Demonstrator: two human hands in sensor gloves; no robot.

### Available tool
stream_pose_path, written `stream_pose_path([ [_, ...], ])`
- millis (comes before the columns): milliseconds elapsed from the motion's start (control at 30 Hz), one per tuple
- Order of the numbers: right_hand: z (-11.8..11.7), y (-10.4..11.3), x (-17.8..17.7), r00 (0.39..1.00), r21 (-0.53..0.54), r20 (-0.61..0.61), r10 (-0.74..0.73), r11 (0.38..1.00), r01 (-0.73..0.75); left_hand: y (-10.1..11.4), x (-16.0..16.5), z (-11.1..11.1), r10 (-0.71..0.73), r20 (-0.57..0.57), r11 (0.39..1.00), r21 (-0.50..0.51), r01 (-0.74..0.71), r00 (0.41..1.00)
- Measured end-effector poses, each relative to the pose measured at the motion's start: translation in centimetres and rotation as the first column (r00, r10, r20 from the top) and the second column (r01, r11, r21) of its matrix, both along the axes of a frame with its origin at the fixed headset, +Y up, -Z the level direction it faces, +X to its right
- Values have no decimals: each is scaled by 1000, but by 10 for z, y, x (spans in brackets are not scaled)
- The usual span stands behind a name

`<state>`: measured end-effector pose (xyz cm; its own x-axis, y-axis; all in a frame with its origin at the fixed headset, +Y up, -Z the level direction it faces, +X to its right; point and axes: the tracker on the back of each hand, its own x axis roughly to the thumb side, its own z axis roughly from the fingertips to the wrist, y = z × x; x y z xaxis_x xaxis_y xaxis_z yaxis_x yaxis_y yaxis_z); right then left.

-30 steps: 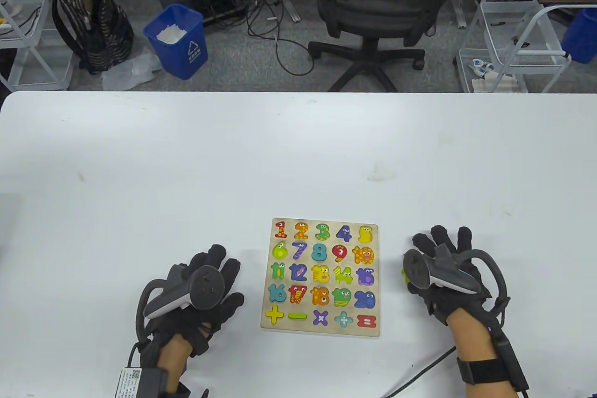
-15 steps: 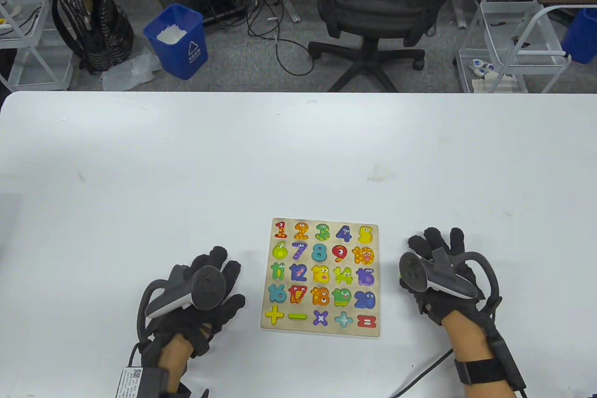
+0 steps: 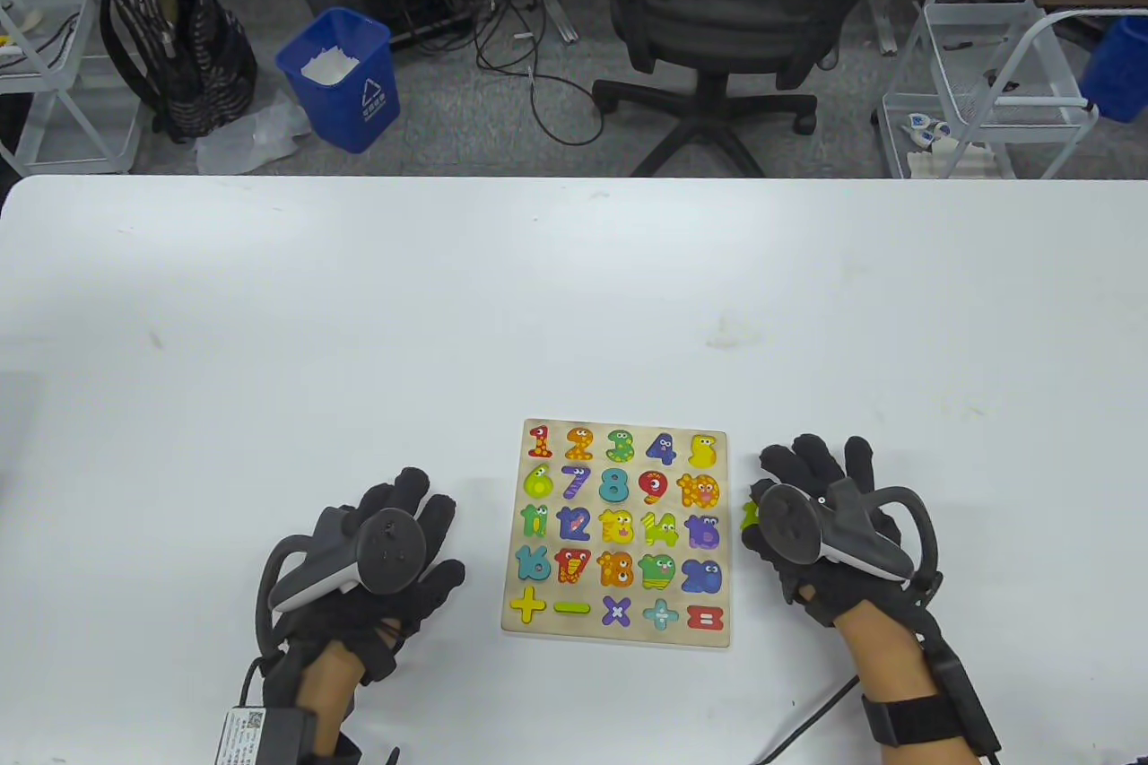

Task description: Hold math block puzzle and insert math blocks into matching slots

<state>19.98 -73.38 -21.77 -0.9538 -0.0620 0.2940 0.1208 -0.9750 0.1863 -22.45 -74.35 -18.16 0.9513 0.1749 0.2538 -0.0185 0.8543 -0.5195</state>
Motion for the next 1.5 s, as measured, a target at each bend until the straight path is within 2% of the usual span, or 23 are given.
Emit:
stream_pose_path([
  [567,5,-1,-55,990,21,-144,13,1000,-11,0,0,1,9,-9,1000,-3,-9,1000],
  [933,0,-7,-83,981,13,-191,17,1000,-15,3,-4,1,26,-21,1000,-2,-26,999],
  [1500,-2,-15,-90,980,38,-189,63,998,-57,3,-6,2,19,-32,1000,-15,-19,999],
])
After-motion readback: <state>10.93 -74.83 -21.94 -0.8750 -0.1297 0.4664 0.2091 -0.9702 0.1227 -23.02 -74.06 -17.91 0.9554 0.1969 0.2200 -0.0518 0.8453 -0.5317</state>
